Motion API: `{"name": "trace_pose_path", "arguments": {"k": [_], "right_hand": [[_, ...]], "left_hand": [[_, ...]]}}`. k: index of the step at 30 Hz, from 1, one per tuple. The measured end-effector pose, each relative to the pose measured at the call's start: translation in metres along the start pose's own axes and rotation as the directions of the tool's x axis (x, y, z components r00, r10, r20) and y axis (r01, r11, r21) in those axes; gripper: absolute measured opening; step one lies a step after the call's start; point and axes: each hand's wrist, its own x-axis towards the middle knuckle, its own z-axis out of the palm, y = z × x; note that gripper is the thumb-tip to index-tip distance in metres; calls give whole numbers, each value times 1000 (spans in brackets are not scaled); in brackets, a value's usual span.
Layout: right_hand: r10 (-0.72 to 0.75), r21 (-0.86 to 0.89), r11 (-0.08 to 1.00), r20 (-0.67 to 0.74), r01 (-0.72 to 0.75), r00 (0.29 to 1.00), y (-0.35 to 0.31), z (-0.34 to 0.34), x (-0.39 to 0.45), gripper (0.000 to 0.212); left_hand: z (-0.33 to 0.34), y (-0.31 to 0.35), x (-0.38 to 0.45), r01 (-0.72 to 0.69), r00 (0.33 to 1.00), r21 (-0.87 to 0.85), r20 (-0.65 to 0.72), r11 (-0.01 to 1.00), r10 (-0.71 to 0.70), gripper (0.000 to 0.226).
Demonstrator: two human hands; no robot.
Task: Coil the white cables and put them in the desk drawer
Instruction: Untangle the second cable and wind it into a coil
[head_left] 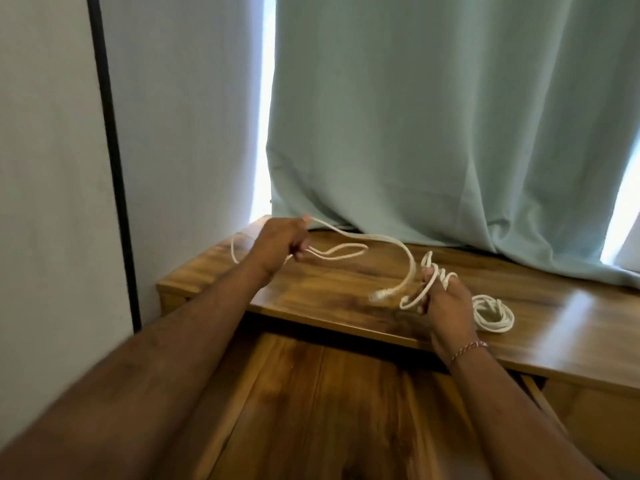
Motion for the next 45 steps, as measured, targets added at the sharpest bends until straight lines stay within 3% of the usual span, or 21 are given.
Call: {"name": "trace_pose_path", "arguments": {"k": [2,3,5,6,8,10,11,13,15,16,18,20,22,24,28,30,32,34,37,40,45], "right_hand": [[10,15,1000,6,-10,1000,-3,0,0,35],[13,11,1000,9,-13,1000,-4,-2,1,36],[21,5,1000,26,-22,999,-4,-5,2,35],[36,-3,999,38,-36,999,-2,-5,1,33],[70,-50,997,75,-66,995,1,-5,0,29],[43,-224,974,95,-20,995,3,-4,-1,31],[11,-314,949,104,23,994,3,-4,-2,31],[-32,-399,914,122,79,992,0,-1,-4,30],[-77,-429,895,126,124,989,-1,3,-5,27],[-97,-464,873,133,149,986,-1,4,-6,26],[-140,-565,795,186,223,972,-1,8,-9,22],[-192,-656,672,293,343,937,-1,13,-15,18],[-220,-693,570,389,441,895,-3,17,-20,16],[-218,-689,544,435,479,874,-4,22,-24,16],[-226,-667,494,521,558,823,-5,25,-32,21],[-218,-654,519,522,551,825,-4,25,-31,22],[-216,-637,564,501,525,838,-3,23,-28,21],[-230,-662,523,496,536,837,-5,19,-24,22],[-210,-721,369,550,586,808,-9,11,-22,24],[-211,-689,307,624,657,753,-12,7,-23,21],[-135,-619,196,751,760,646,-19,20,-27,20]], "left_hand": [[5,-9,17,72,964,-136,-245,988,-104,51],[11,-16,24,120,932,-109,-329,987,-150,51],[26,-33,37,248,912,117,-362,962,-191,52],[36,-40,41,267,932,237,-309,934,-188,46],[57,-42,38,182,982,493,-48,851,-183,31],[72,-40,31,27,974,703,141,711,-177,48],[77,-40,27,-3,979,746,139,666,-150,55],[87,-39,16,-38,996,736,82,676,-34,48],[97,-29,0,-24,997,596,71,802,-23,25],[102,-20,-12,43,990,458,102,888,-100,23],[109,1,-37,216,933,238,235,947,-271,37],[109,10,-55,287,896,223,280,931,-344,36],[108,11,-68,311,903,185,249,932,-351,20],[104,6,-79,353,906,81,220,932,-362,3],[95,-7,-88,389,891,24,244,921,-382,22],[92,-9,-86,387,889,21,256,922,-380,23],[89,-8,-80,400,905,-43,175,916,-387,24],[81,-3,-72,403,915,-159,85,901,-394,25],[58,10,-65,421,903,-331,61,845,-426,25],[41,18,-60,412,884,-596,79,689,-460,29],[27,24,-51,157,863,-889,-88,430,-497,34]]}}
